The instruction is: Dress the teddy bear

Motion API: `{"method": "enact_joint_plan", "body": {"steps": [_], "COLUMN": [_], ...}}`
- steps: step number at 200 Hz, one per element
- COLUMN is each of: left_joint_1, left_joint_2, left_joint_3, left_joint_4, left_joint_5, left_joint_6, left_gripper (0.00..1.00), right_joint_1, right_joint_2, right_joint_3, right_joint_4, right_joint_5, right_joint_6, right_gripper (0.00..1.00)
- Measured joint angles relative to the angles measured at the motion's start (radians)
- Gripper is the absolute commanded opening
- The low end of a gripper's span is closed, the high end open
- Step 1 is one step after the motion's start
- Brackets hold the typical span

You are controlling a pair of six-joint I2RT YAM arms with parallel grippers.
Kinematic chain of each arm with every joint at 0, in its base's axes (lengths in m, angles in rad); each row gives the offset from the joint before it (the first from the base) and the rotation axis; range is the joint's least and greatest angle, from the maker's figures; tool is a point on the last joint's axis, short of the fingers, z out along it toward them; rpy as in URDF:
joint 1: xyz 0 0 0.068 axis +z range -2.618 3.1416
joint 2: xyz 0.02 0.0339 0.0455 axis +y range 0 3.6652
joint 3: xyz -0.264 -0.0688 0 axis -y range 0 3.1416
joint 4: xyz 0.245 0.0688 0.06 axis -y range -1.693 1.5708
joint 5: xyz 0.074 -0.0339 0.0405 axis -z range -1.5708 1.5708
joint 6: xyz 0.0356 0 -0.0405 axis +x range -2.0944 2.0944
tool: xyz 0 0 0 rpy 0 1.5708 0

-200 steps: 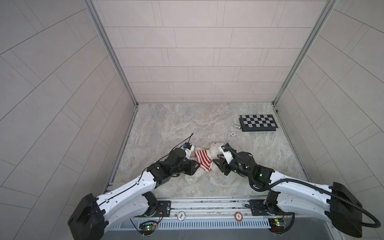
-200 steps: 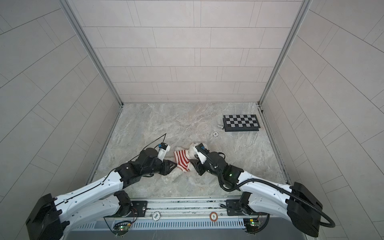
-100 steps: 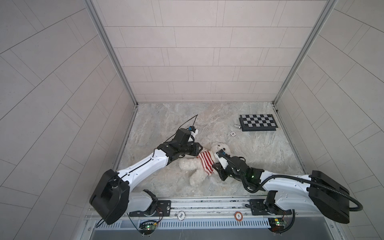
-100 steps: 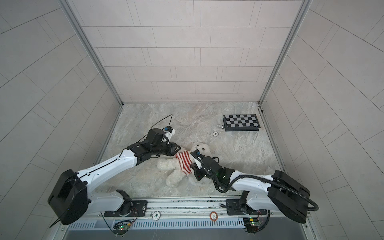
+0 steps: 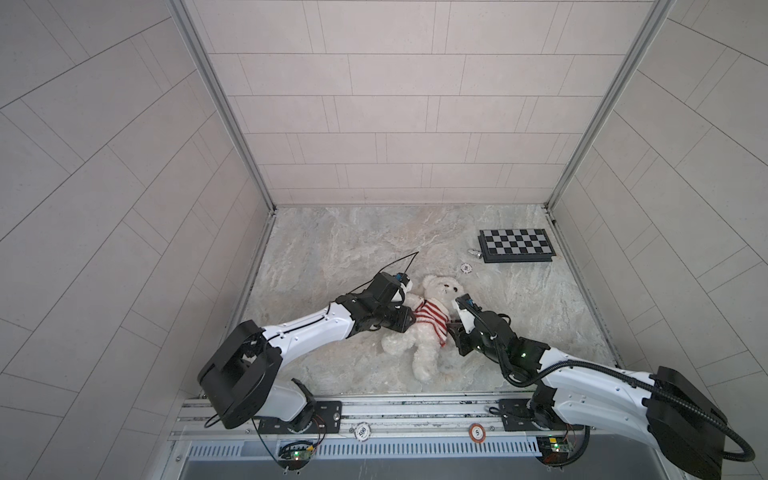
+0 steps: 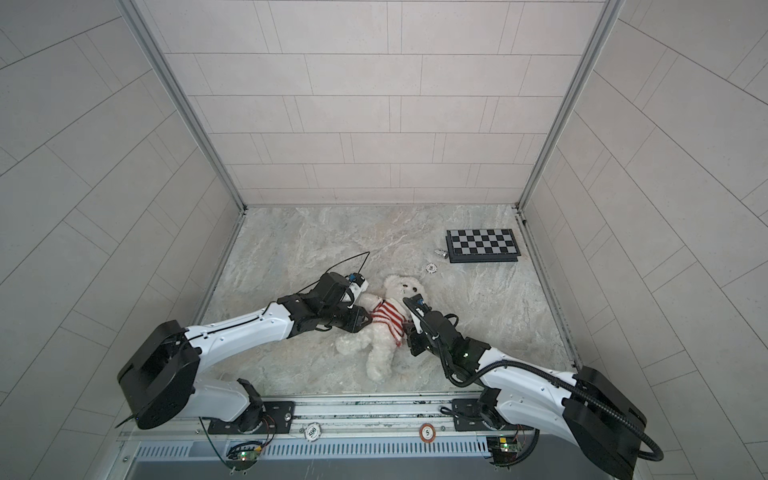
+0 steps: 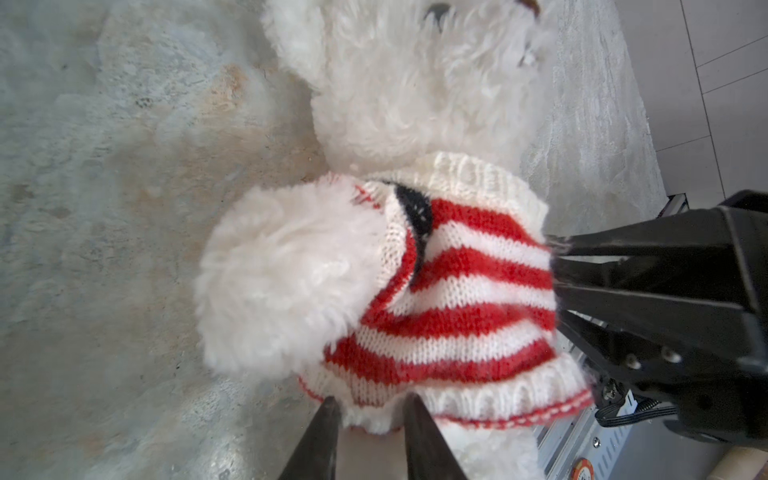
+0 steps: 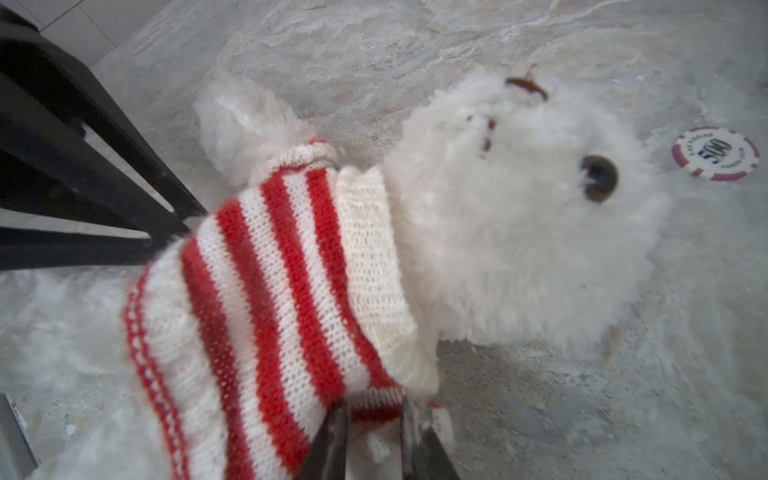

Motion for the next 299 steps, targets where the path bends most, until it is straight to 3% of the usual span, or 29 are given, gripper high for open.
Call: {"method": "enact_joint_plan", "body": {"steps": [24,58,98,124,185,218,268,299], "left_joint_1": [-0.006,-0.016,-0.029,-0.031,-0.031,-0.019,-0.016,-0.03], "left_joint_2": [0.0,-0.002,-0.006,-0.023,-0.037,-0.05,-0.12,-0.106], "left_joint_3": [-0.006,-0.022,-0.047,-0.063,-0.08,-0.086,-0.058,-0.001], "left_joint_4": [0.019,0.049,0.084,0.095,0.103,0.1,0.067,0.056], "left_joint_5": [-0.004,-0.004,-0.004,-0.004,-0.009,-0.012,-0.027,-0.032], "left_joint_6": [-0.013,-0.035,-0.062,-0.072,-0.087,-0.088,-0.075,-0.069], "left_gripper": [0.32,0.32,0.31,0.3,0.29,0.29,0.34,0.36], "right_joint_1": [0.0,0.0,0.015,0.033,0.047,0.047,0.047,0.027], "right_joint_2": [-0.082,-0.103,0.061,0.142,0.192,0.151,0.05,-0.037], "right_joint_3": [0.045,0.118,0.173,0.174,0.093,0.057,0.071,0.104], "right_joint_4": [-0.078,-0.09,-0.022,0.023,0.107,0.104,0.007,-0.075], "right_joint_5": [0.005,-0.003,-0.041,-0.064,-0.084,-0.082,-0.078,-0.05], "right_joint_6": [-0.006,-0.014,-0.02,-0.022,0.021,0.029,0.028,0.021], "right_gripper": [0.43,0.42,0.36,0.26,0.14,0.15,0.31,0.33]}}
